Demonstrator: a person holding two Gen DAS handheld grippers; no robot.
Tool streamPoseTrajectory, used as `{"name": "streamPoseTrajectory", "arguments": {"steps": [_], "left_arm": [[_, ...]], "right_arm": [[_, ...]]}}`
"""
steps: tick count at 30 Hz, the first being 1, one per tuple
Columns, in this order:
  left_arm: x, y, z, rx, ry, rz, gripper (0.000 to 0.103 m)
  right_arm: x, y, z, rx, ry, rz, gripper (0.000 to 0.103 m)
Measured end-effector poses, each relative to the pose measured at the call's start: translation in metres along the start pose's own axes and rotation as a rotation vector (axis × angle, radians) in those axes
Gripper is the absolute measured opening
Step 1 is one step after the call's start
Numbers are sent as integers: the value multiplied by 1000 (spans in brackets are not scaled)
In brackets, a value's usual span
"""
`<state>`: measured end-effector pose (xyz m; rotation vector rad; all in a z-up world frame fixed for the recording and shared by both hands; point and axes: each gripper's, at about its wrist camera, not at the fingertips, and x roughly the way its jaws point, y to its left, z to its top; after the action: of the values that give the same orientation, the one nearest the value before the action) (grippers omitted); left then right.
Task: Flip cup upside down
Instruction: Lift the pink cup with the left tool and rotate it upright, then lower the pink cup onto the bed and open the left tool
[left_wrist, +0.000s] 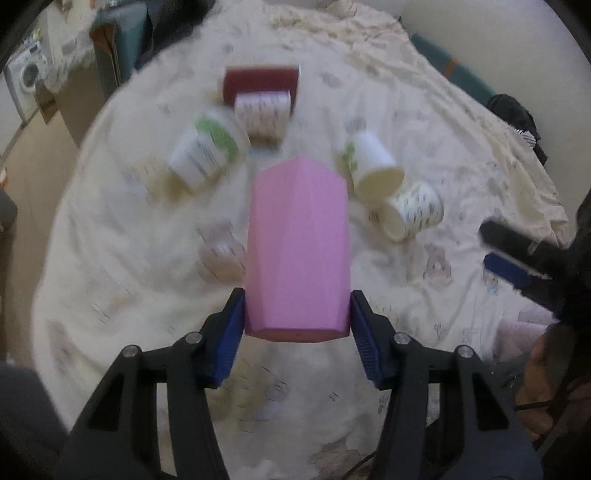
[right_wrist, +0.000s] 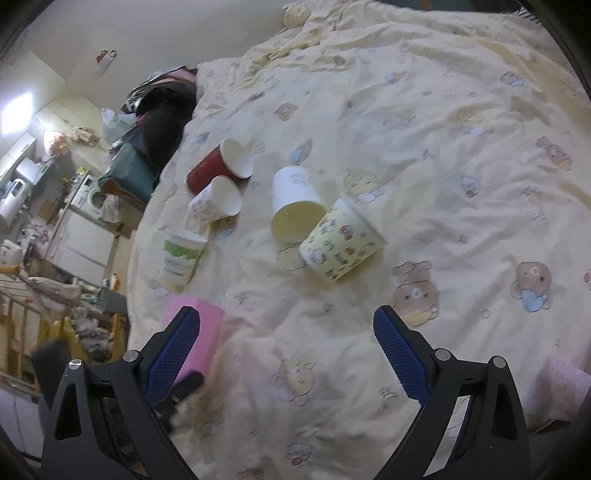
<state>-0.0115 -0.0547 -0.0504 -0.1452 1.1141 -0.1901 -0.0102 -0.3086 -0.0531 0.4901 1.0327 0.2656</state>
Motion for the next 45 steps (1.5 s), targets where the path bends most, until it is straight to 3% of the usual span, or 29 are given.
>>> {"name": "streamPoseTrajectory", "arguments": {"steps": [3,7,12,22,34,36,42,45], "left_arm": [[-12,4,10,31,-5,8,51],[-13,8,5,67,-7,8,51],[-6,0,-11,82,11,-41,51],[-26,-23,-14,180,-82,-76,51],[-31,-23,-3,175,-123,-65,51],[-28,-20,1,164,-119,-32,51],[-7,-13,28,81,-85,38,51],[13,-19,32,64,-63,84,51]], "right_arm": [[2,15,3,-45,21,11,97],[9,36,13,-96,61,88,97],[42,55,25,-131,193,175,97],[77,54,21,-153,252,110,97],[87,38,11,-102,298,66,97],[83,36,13,-85,289,91,97],[25,11,31,1,63,70,97],[2,-1,31,29,-6,54,98]]}}
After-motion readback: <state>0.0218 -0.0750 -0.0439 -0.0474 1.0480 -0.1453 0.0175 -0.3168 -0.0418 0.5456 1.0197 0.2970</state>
